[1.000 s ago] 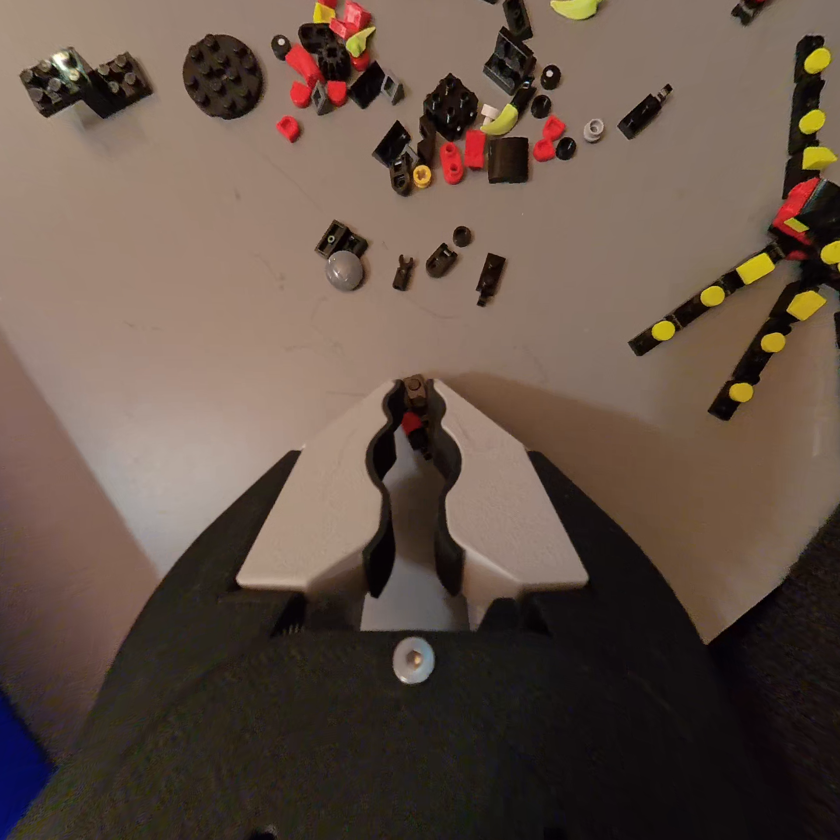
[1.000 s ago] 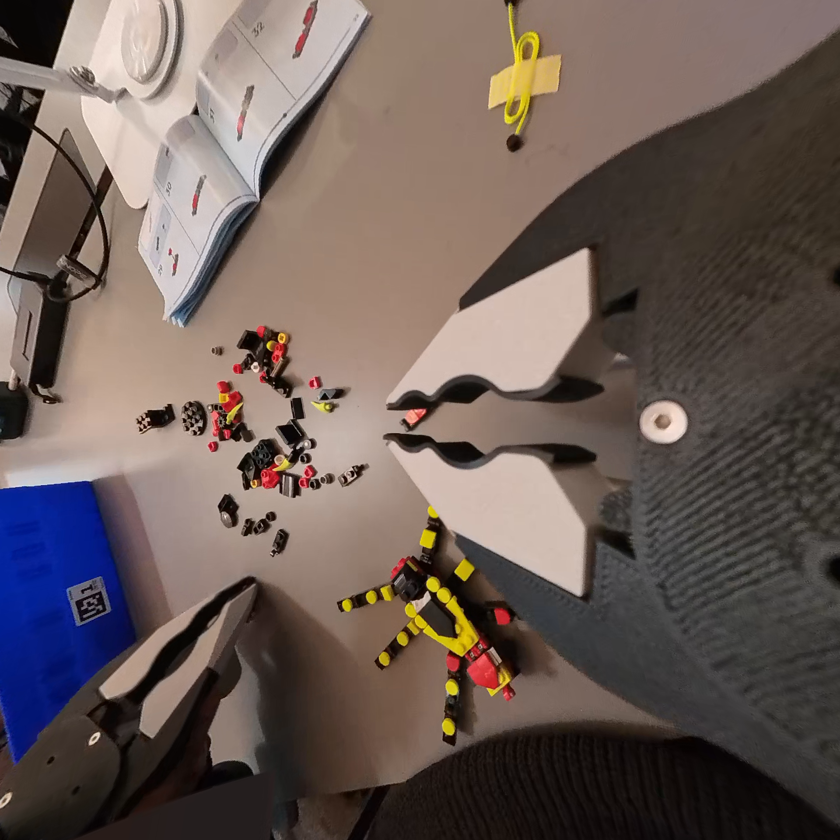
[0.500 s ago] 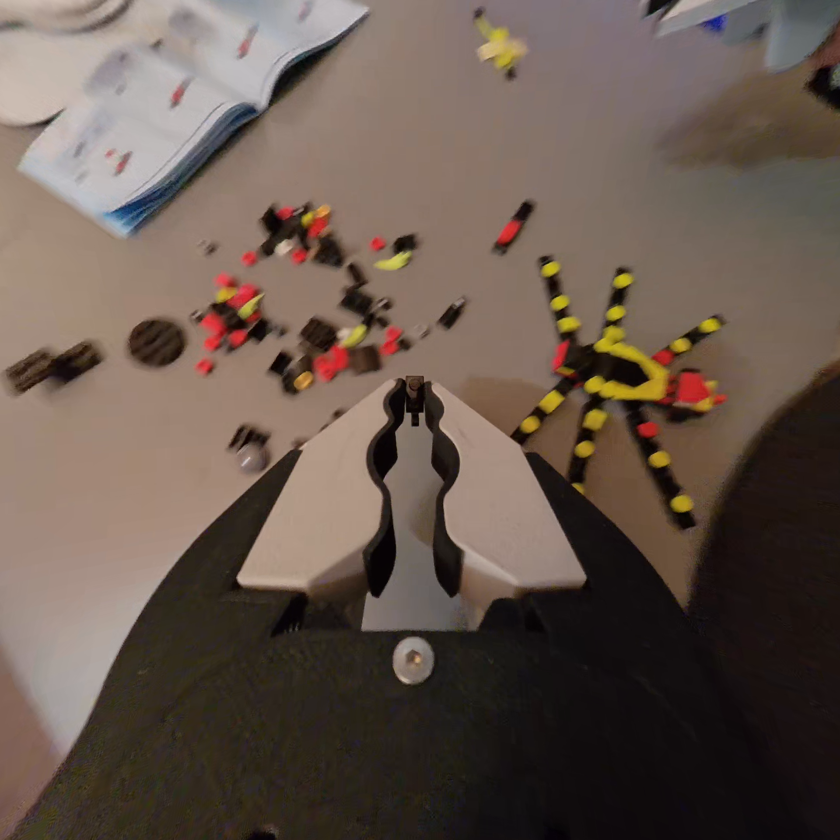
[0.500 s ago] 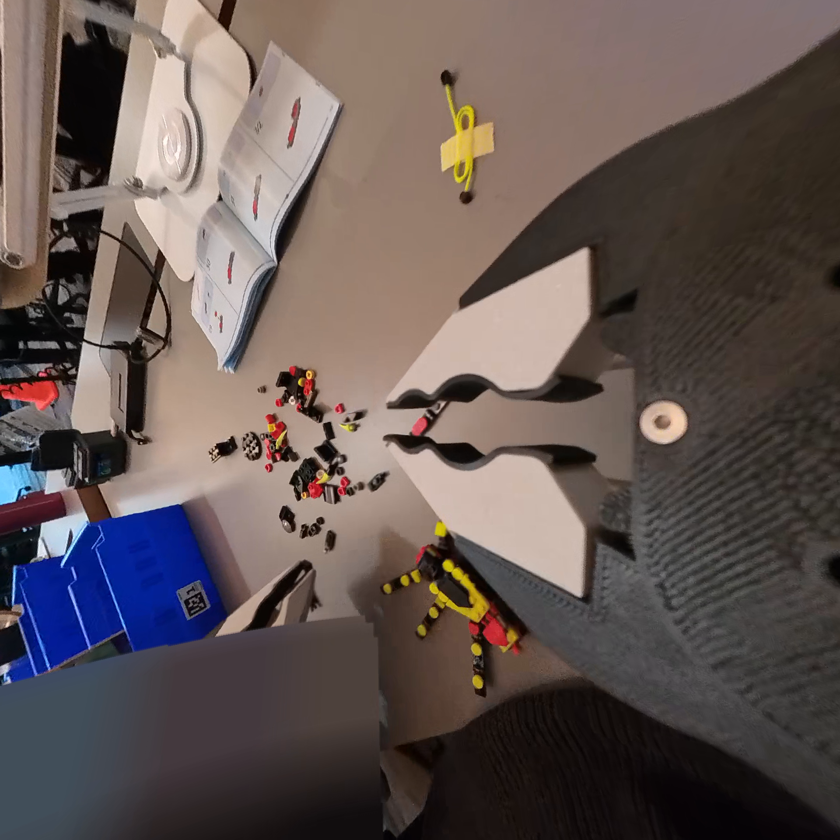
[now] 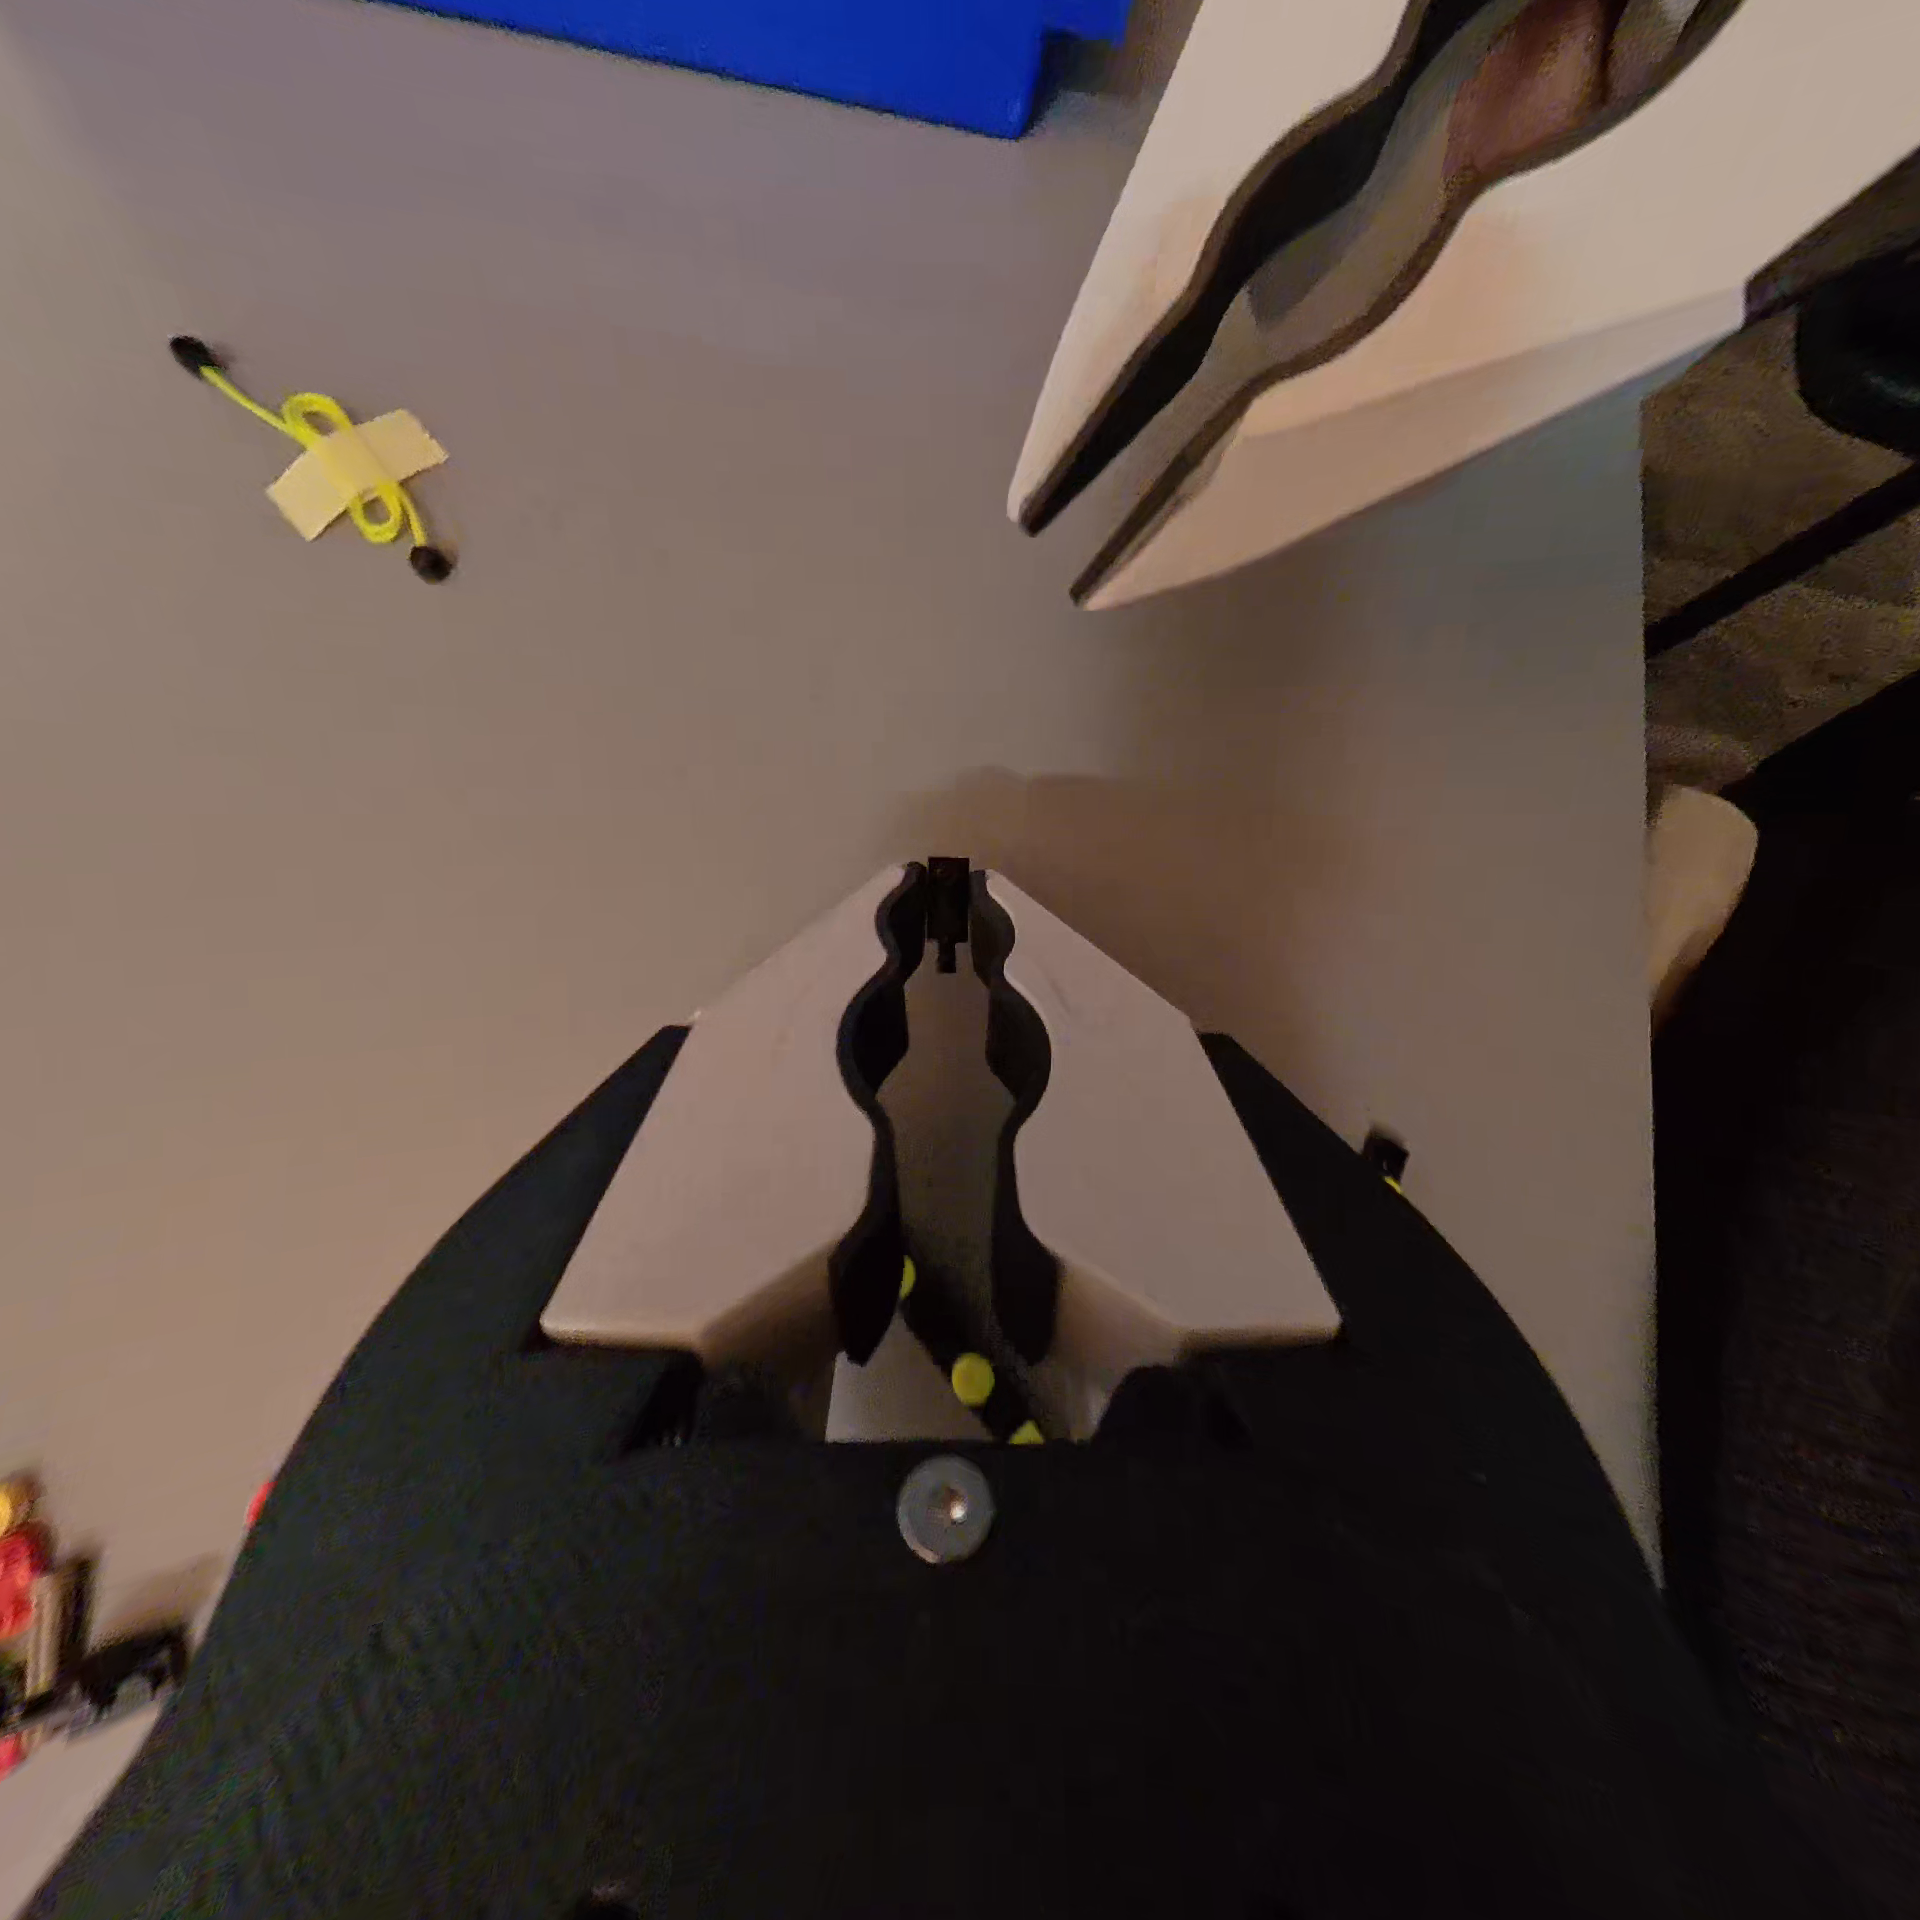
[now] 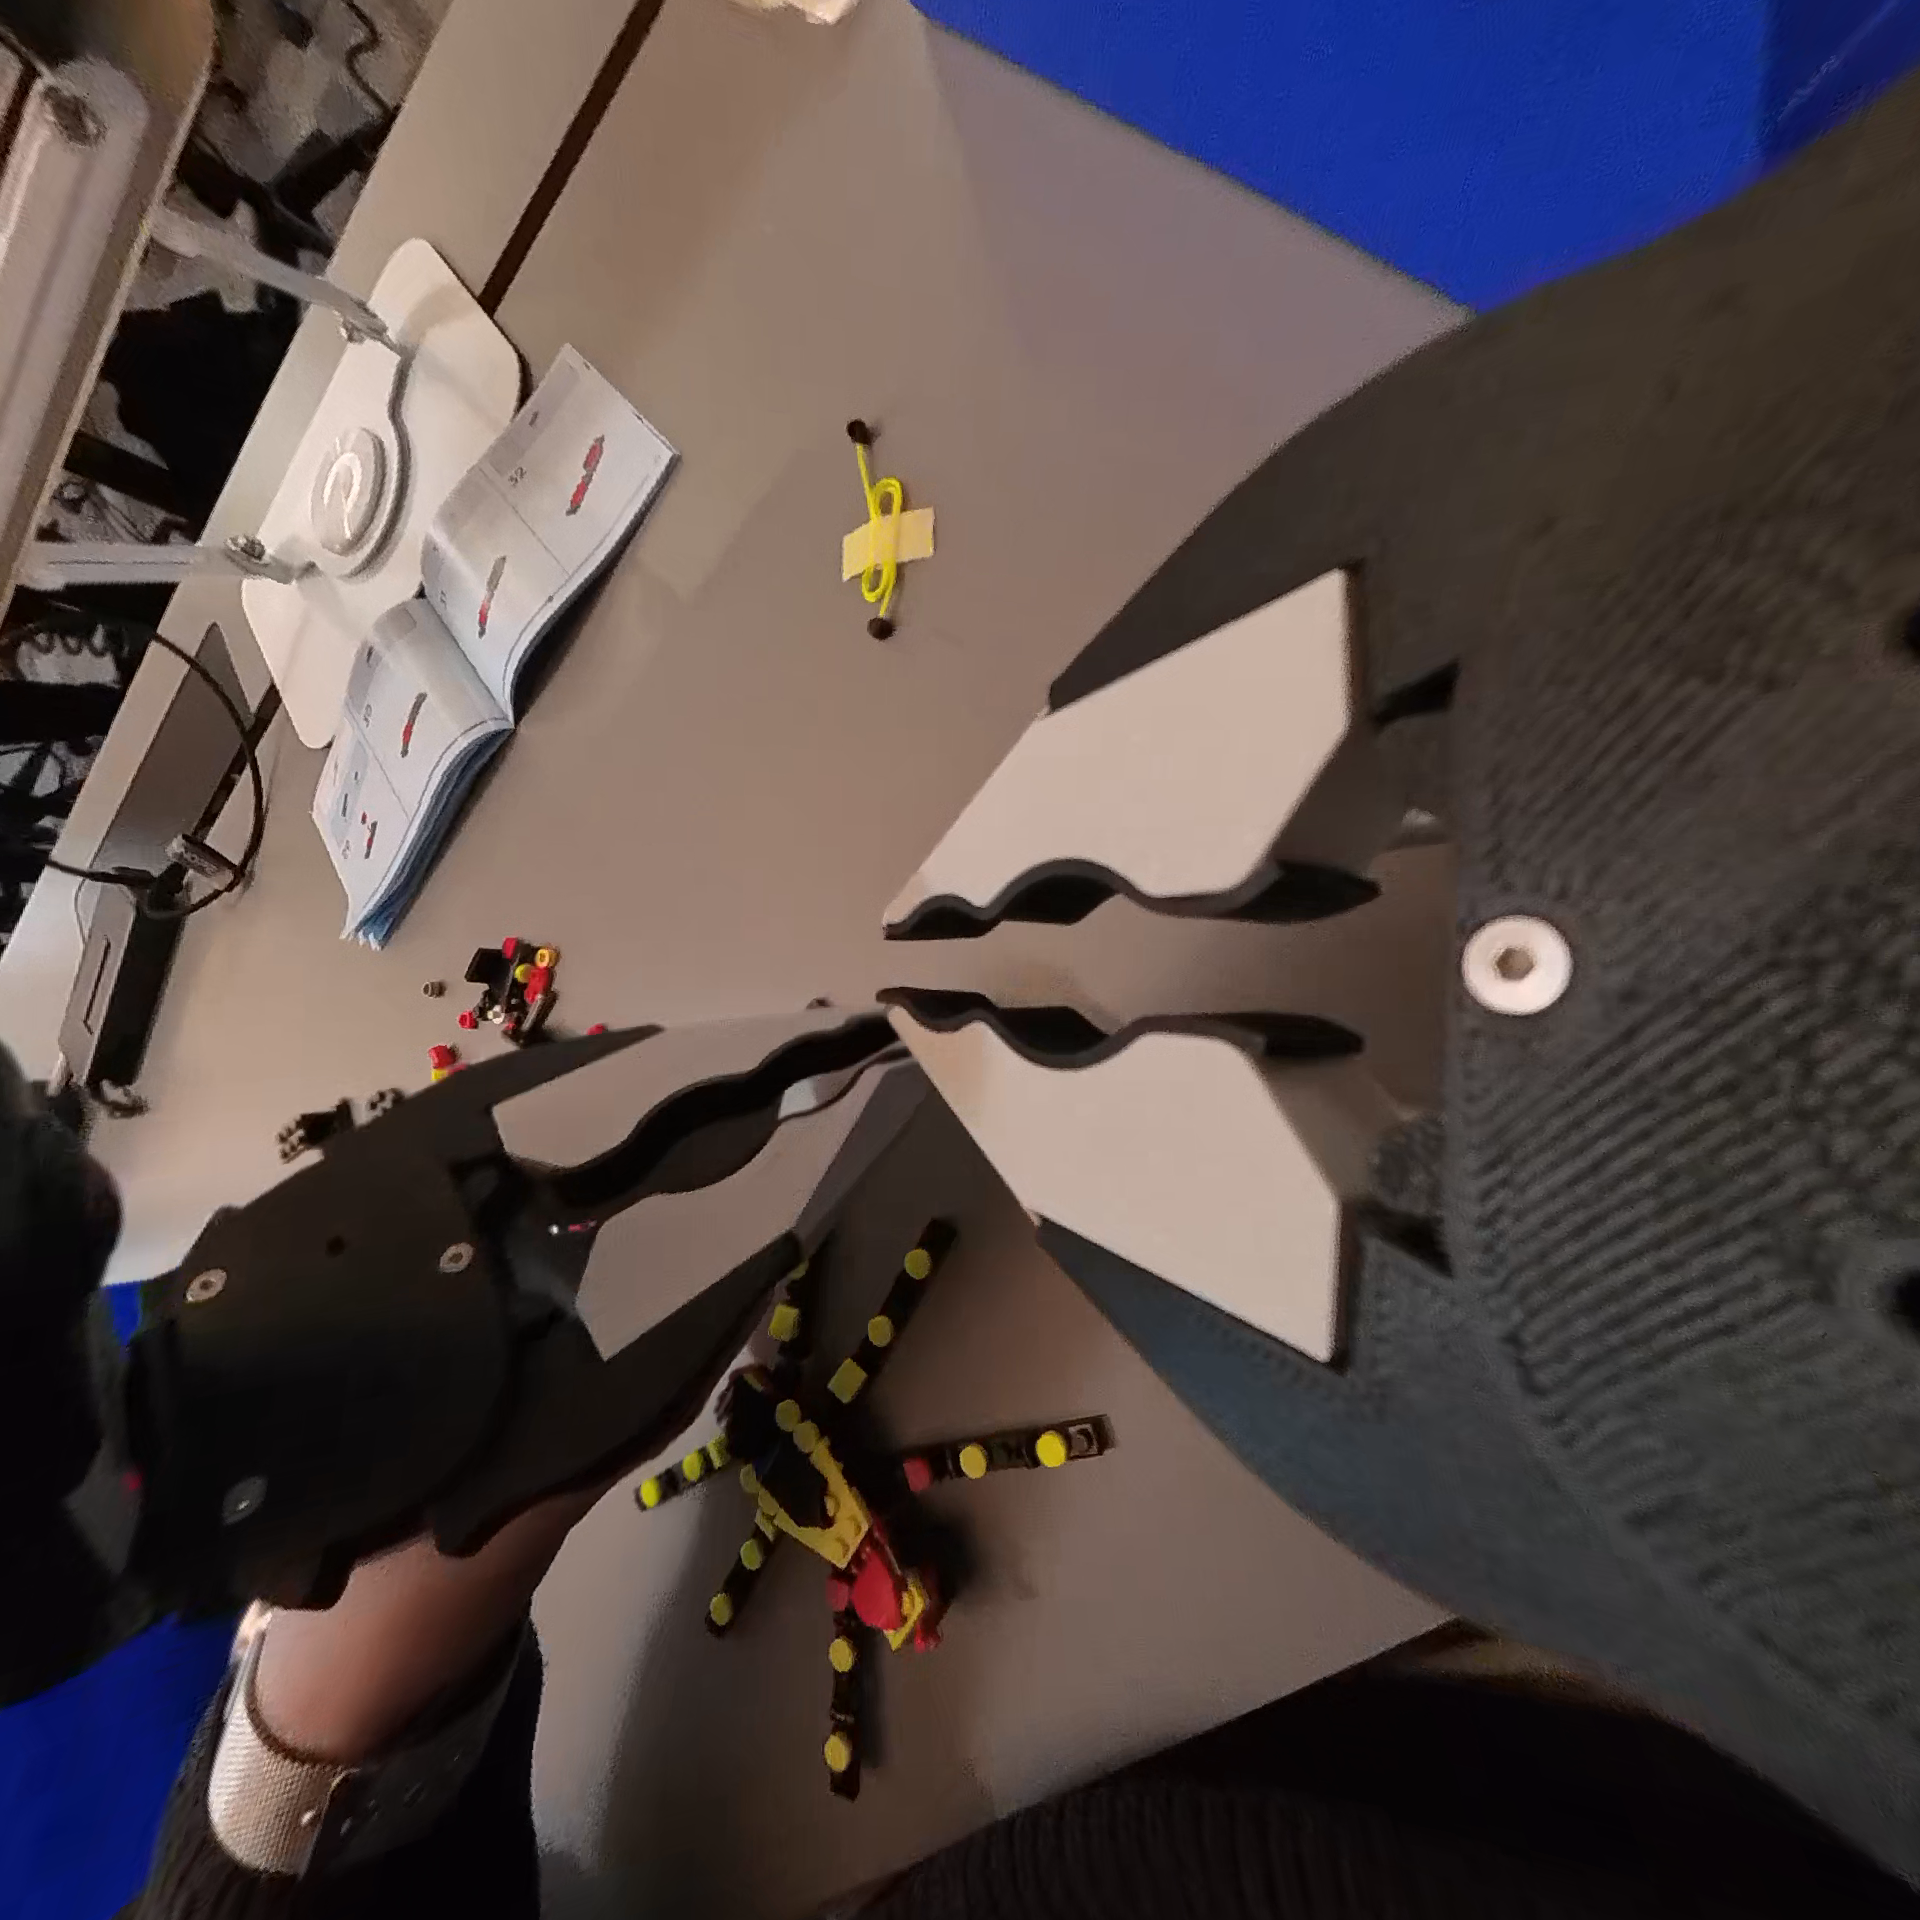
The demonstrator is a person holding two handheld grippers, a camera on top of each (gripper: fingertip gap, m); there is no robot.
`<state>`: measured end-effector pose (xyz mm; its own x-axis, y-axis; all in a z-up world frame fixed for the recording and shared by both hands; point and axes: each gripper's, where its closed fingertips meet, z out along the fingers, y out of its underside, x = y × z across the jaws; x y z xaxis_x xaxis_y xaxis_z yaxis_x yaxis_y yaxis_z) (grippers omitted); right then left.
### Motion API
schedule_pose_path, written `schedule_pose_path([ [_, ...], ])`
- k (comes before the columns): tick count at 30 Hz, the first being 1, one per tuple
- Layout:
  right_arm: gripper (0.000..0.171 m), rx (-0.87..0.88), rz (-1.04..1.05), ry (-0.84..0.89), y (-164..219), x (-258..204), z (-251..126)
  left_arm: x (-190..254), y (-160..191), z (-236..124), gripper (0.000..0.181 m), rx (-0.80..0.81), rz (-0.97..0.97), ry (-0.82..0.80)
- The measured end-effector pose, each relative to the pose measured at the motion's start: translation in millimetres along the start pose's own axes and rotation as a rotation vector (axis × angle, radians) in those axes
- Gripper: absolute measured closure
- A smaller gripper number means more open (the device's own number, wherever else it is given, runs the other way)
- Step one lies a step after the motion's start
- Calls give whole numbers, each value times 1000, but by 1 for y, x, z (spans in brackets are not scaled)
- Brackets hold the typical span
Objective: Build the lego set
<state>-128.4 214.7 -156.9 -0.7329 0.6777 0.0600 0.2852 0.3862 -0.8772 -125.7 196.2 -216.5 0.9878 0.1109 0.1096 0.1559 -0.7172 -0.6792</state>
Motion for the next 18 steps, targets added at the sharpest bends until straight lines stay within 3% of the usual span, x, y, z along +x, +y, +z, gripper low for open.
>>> schedule_pose_path([
  [7,164,-31,55,-8,18,8,-1,-8,1,1,169,-19,-9,-4],
  [12,165,-39,64,45,24,23,-7,-37,14,-74,169,132,-88,-126],
  [18,164,-35,148,-33,26,15,9,-78,78,-154,181,394,-270,-445],
])
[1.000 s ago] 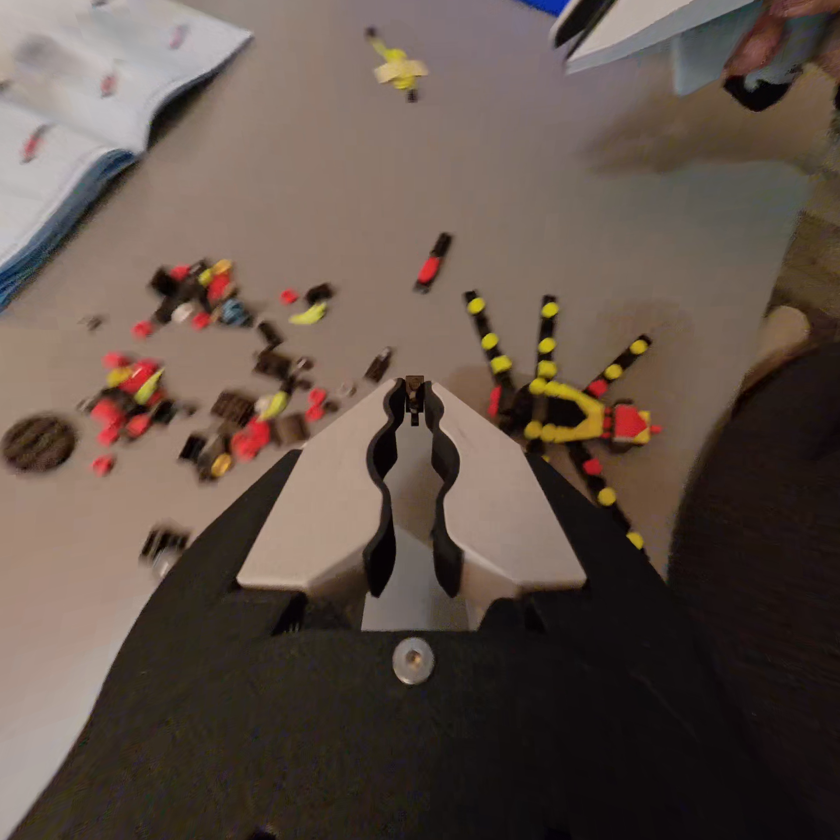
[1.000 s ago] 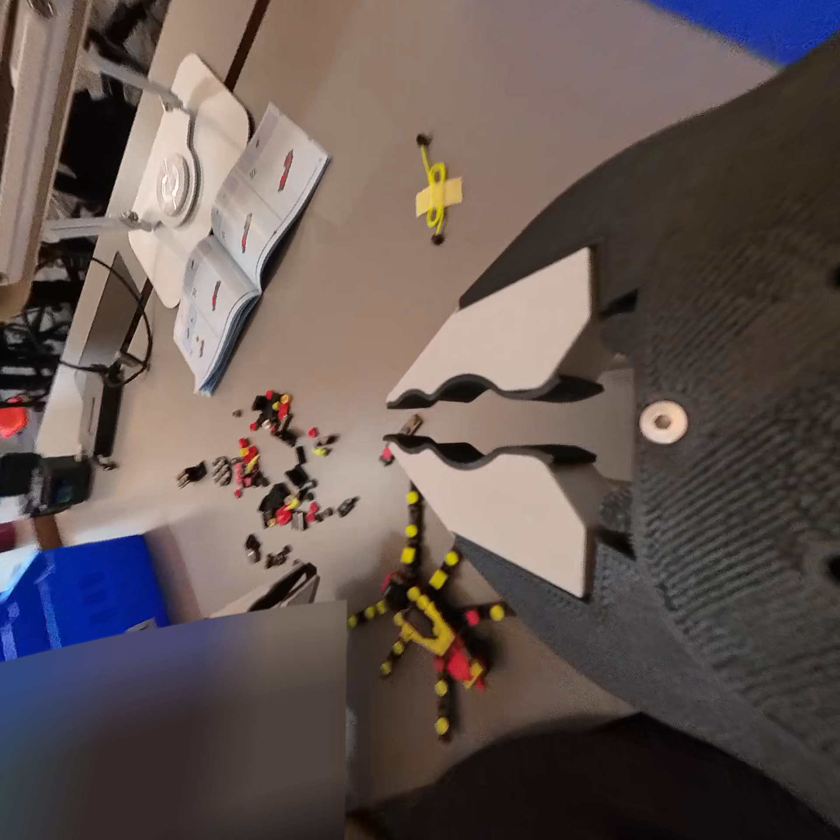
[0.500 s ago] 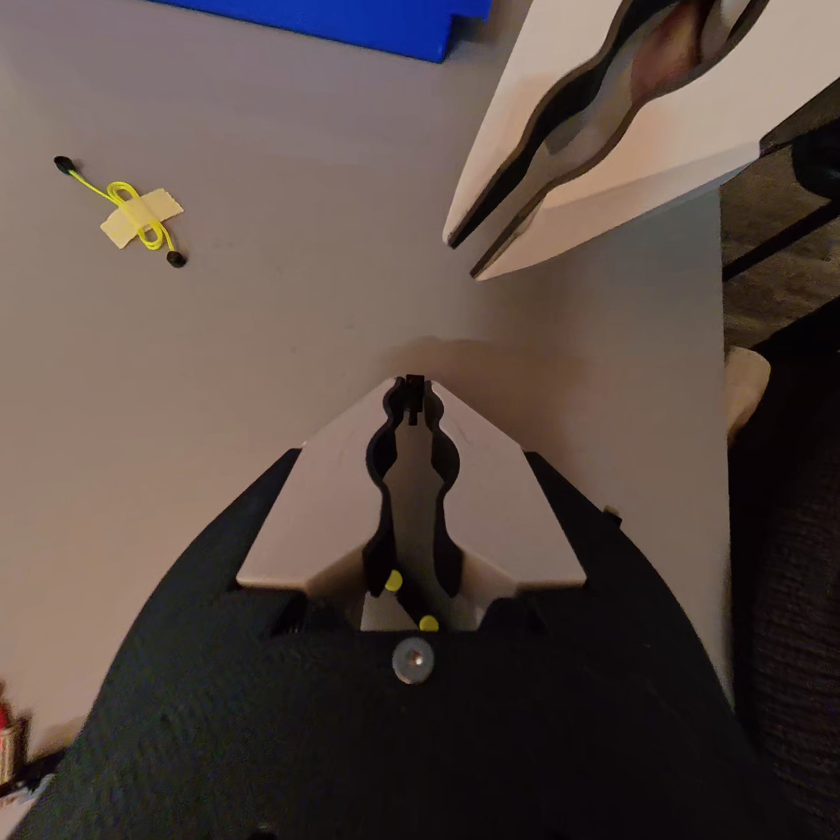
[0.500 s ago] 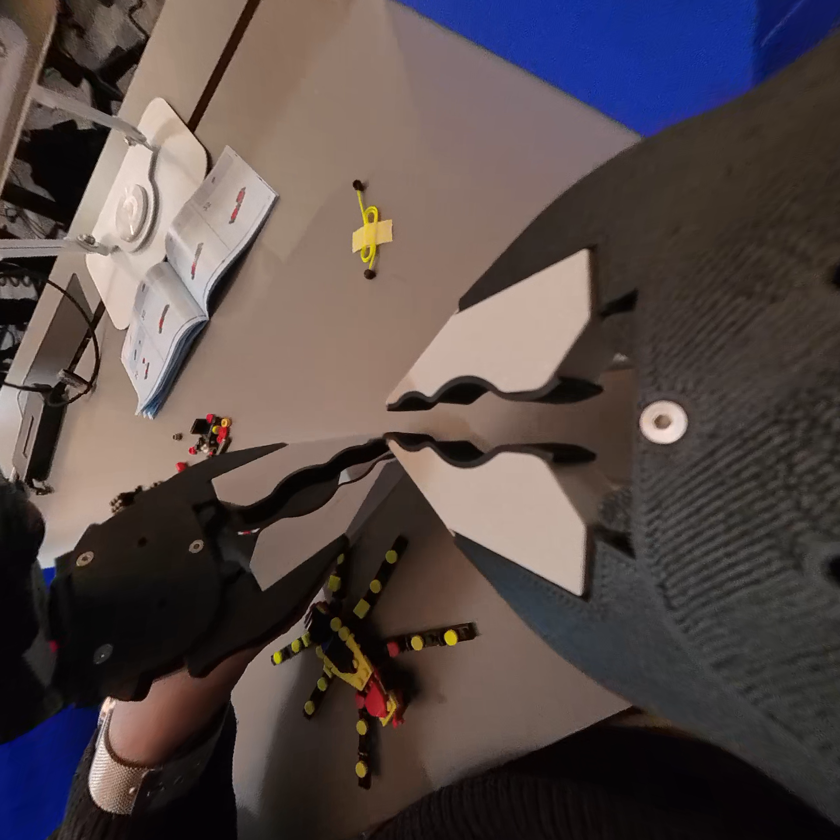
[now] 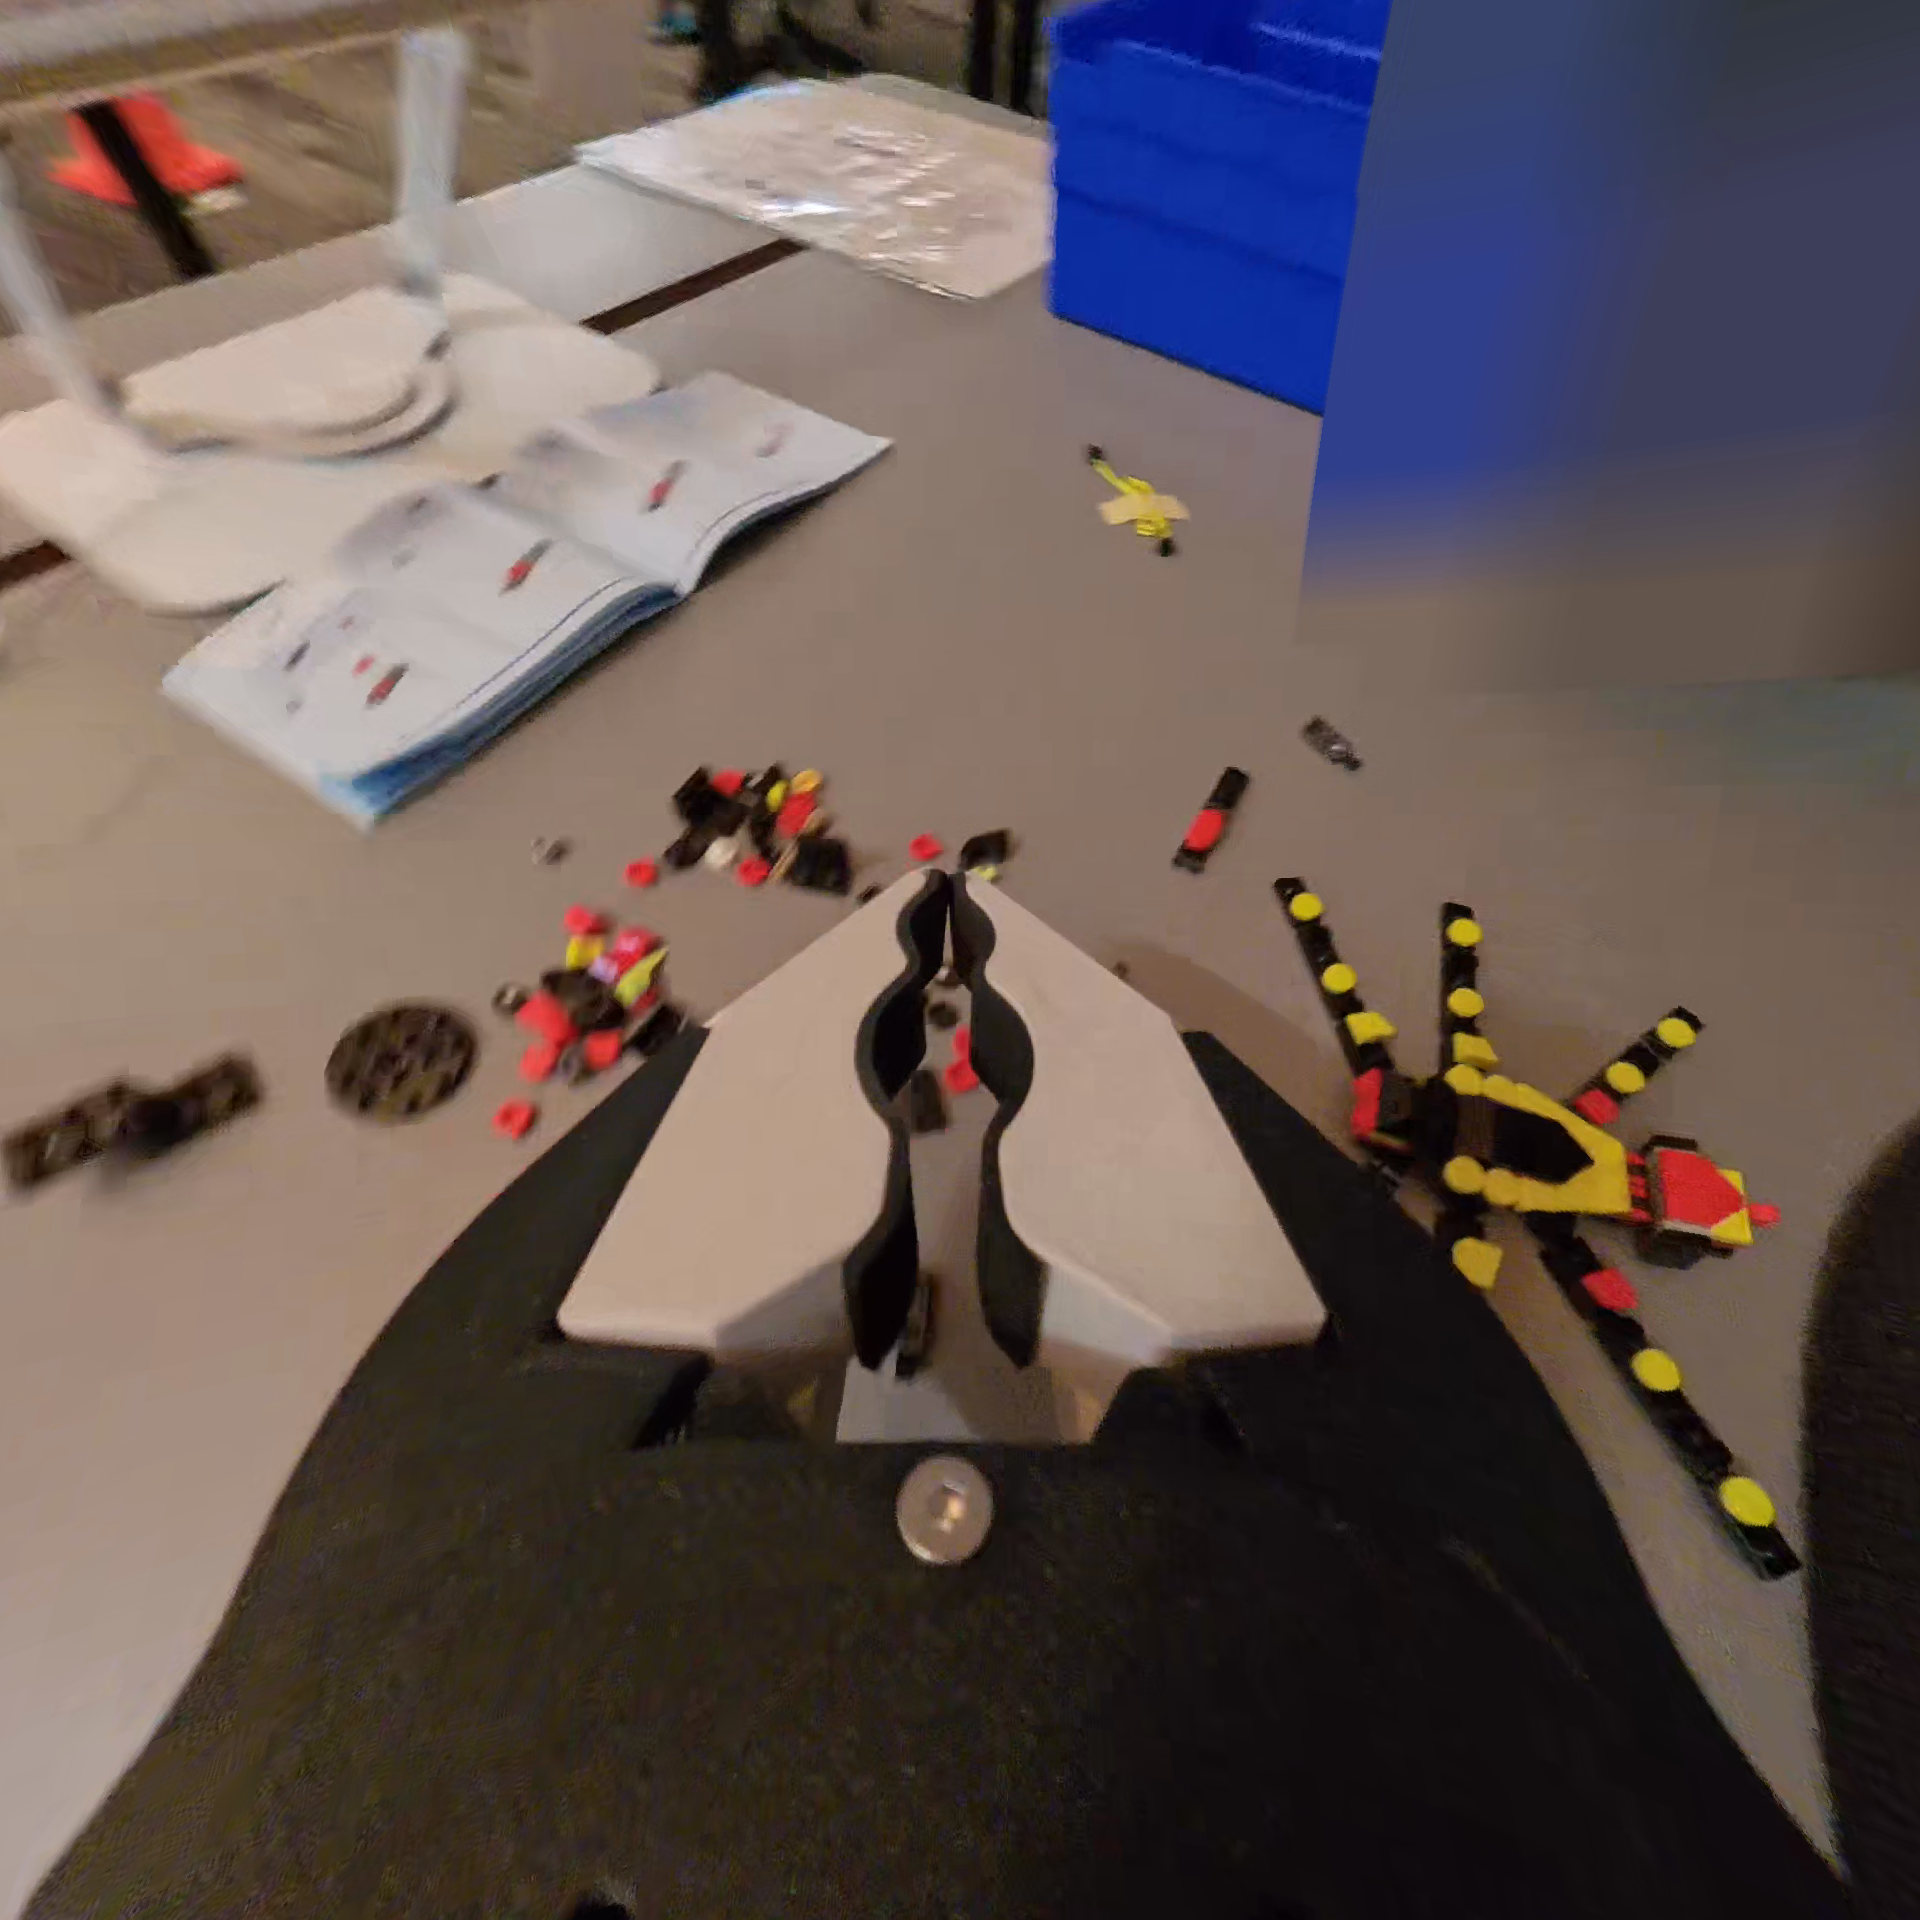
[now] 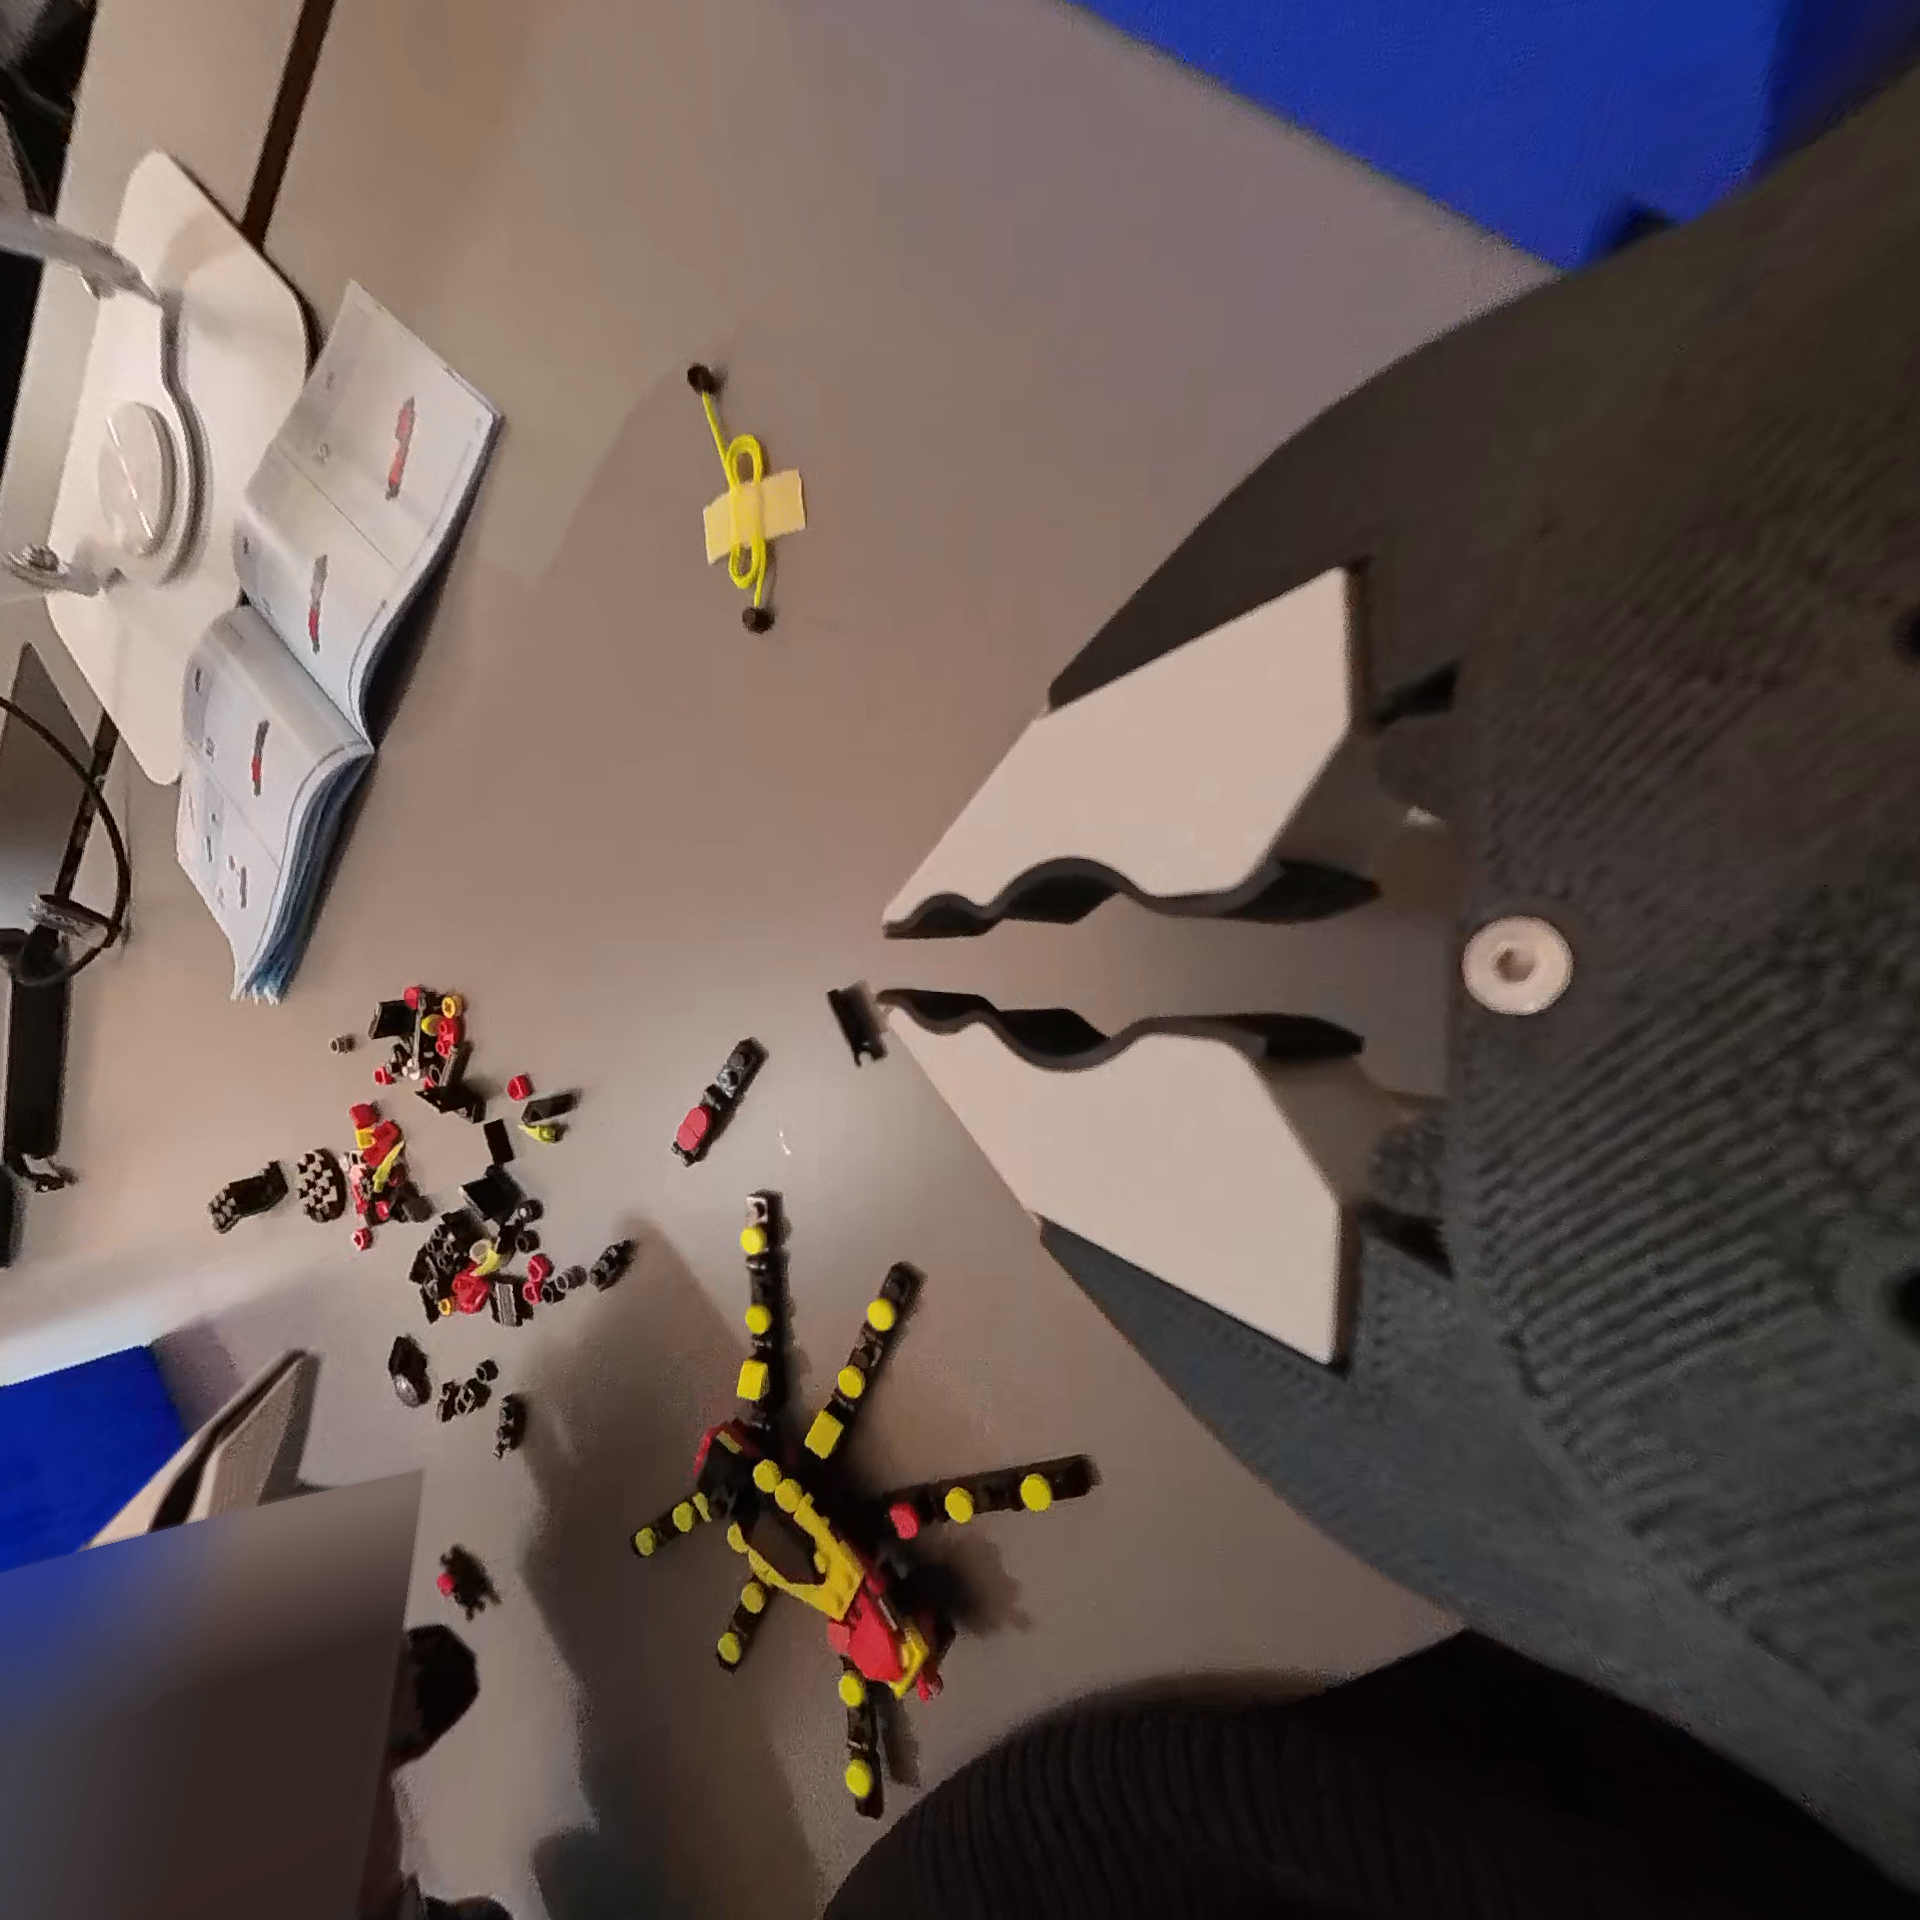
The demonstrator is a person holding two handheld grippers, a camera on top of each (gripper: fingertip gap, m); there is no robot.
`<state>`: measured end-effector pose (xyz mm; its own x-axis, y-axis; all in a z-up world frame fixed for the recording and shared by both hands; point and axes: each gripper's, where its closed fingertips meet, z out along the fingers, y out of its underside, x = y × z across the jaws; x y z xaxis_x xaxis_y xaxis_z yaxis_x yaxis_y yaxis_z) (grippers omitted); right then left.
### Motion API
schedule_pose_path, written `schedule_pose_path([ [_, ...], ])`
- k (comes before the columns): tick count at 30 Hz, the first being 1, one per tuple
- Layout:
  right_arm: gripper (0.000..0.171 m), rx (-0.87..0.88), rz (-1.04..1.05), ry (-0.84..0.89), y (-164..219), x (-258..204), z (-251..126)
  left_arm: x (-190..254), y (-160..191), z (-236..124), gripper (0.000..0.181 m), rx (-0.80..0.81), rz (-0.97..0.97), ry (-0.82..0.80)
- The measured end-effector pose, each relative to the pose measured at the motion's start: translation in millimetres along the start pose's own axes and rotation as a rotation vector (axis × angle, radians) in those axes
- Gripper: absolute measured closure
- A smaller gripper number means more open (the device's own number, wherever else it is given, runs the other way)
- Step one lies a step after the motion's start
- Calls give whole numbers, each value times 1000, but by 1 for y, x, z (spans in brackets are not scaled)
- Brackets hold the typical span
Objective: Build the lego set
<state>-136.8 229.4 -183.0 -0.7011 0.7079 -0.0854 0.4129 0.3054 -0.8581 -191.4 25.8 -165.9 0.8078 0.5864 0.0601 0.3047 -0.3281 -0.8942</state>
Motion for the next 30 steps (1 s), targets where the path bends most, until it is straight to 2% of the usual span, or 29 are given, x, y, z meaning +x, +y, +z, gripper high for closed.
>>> schedule_pose_path([
  [3,162,-46,-35,-20,5,-6,15,-8,2,-13,181,38,-80,-3],
  [8,159,-173,-171,-44,19,-18,40,-3,8,-9,181,43,-114,61],
  [15,146,-202,41,-131,18,-22,63,21,10,-3,181,32,-125,154],
  [16,151,-220,46,-128,19,-22,67,24,10,-2,181,28,-119,161],
  [17,164,-225,40,-122,19,-21,69,27,10,-1,181,23,-110,165],
  [19,170,-226,13,-102,15,-22,70,31,12,1,181,13,-84,165],
  [22,170,-189,-76,-52,2,-20,65,31,14,2,181,3,-41,143],
  [26,170,-306,-421,213,7,6,56,29,14,2,181,0,-30,127],
  [30,168,-416,-552,228,24,-4,59,28,15,3,181,-6,-23,118],
])
